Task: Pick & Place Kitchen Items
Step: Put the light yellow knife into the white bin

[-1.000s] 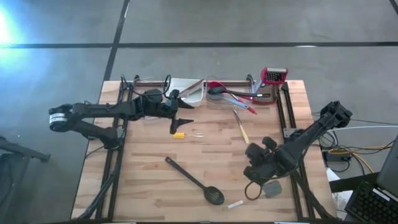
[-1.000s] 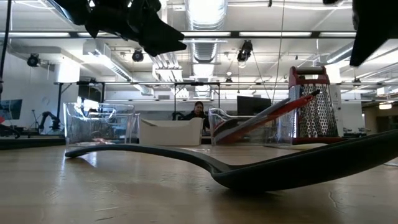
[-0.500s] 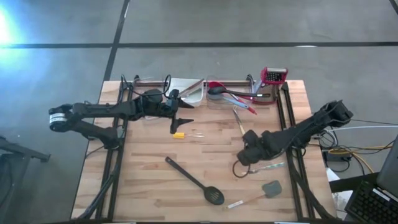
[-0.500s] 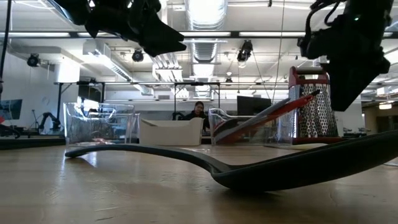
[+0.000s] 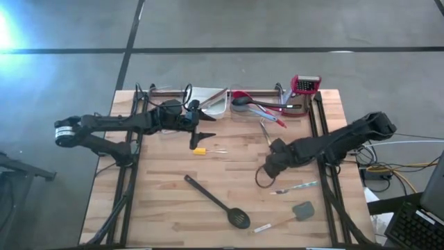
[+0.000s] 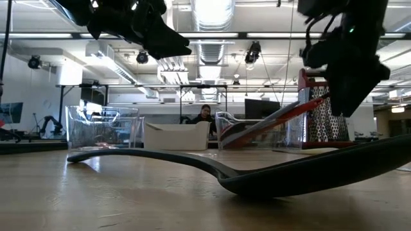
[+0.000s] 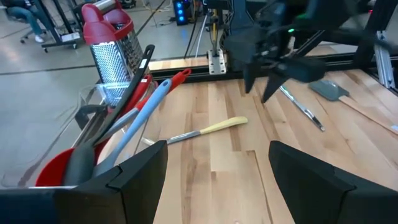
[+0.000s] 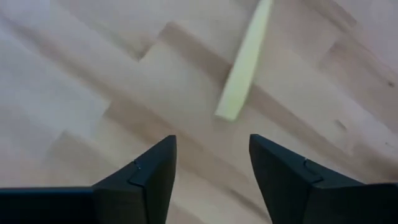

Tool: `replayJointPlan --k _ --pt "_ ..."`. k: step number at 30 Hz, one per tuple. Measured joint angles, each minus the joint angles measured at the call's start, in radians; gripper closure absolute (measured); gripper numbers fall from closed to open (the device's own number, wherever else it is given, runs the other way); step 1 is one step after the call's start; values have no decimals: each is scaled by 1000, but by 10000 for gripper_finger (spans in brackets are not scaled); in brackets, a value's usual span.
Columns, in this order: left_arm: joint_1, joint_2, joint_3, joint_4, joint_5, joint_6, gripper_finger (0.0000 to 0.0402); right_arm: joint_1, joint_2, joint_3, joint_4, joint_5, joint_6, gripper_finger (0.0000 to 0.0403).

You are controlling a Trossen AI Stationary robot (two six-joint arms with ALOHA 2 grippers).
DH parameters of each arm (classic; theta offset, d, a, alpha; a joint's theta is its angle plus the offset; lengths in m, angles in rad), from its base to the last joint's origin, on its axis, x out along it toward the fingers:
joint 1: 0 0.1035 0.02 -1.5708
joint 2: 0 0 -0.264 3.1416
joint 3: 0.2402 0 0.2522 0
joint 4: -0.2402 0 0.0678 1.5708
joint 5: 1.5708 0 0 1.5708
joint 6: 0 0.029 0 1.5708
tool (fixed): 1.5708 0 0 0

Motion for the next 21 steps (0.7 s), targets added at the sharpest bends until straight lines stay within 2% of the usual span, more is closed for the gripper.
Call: replayJointPlan --k 9,15,21 --pt "0 0 0 0 0 -2 116 -145 1 -136 259 -65 -94 181" --pt "0 0 0 0 -1 -2 116 -223 1 -206 291 -69 -111 183" --pt "0 0 0 0 -1 -2 116 -250 1 -281 387 -75 -119 186"
